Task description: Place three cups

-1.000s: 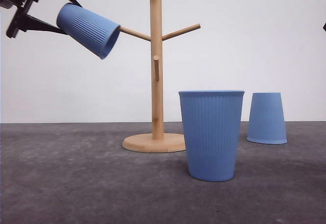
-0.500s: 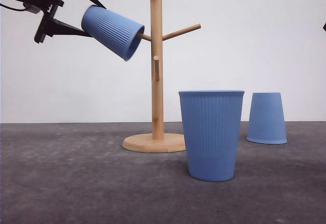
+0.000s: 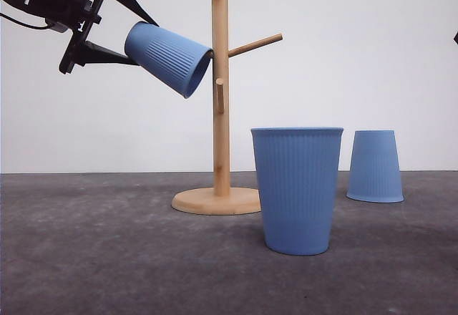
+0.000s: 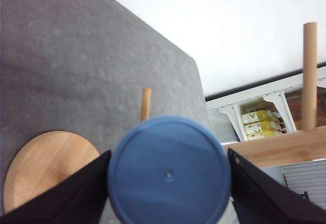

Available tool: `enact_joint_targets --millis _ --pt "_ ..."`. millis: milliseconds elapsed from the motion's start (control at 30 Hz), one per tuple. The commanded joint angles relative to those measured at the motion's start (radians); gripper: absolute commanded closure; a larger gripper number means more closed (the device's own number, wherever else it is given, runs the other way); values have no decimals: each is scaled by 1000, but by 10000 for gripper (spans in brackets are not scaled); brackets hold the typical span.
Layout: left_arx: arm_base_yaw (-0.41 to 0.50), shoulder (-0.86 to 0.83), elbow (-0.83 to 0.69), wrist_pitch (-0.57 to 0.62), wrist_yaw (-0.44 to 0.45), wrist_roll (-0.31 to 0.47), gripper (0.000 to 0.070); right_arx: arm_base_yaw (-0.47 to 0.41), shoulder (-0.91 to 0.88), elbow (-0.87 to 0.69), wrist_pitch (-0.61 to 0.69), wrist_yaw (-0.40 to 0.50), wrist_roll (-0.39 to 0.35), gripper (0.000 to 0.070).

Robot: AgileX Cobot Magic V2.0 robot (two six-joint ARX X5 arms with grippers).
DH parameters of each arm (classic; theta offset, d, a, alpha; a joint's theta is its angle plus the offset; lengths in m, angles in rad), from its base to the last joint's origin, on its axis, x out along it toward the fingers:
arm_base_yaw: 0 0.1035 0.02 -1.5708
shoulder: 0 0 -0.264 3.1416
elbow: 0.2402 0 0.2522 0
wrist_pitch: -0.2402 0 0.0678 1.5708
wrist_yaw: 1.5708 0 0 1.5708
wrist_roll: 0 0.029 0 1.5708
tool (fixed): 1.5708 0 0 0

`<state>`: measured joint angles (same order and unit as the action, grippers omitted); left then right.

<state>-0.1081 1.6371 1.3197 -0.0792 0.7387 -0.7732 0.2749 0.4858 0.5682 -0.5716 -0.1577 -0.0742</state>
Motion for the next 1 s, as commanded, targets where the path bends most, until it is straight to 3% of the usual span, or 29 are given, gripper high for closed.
enact_joint_targets --millis 0,200,433,733,967 --pt "-3 18 15 10 2 23 211 5 3 16 10 -2 11 248" --pt "-3 18 15 15 3 38 130 5 3 16 10 -1 11 249" --pt "-2 18 15 15 16 71 130 5 3 16 10 -1 11 249" --pt "19 -25 15 -45 10 220 132 5 3 16 10 0 11 248" --pt "46 -122 15 -206 -60 380 138 5 2 16 10 0 11 248"
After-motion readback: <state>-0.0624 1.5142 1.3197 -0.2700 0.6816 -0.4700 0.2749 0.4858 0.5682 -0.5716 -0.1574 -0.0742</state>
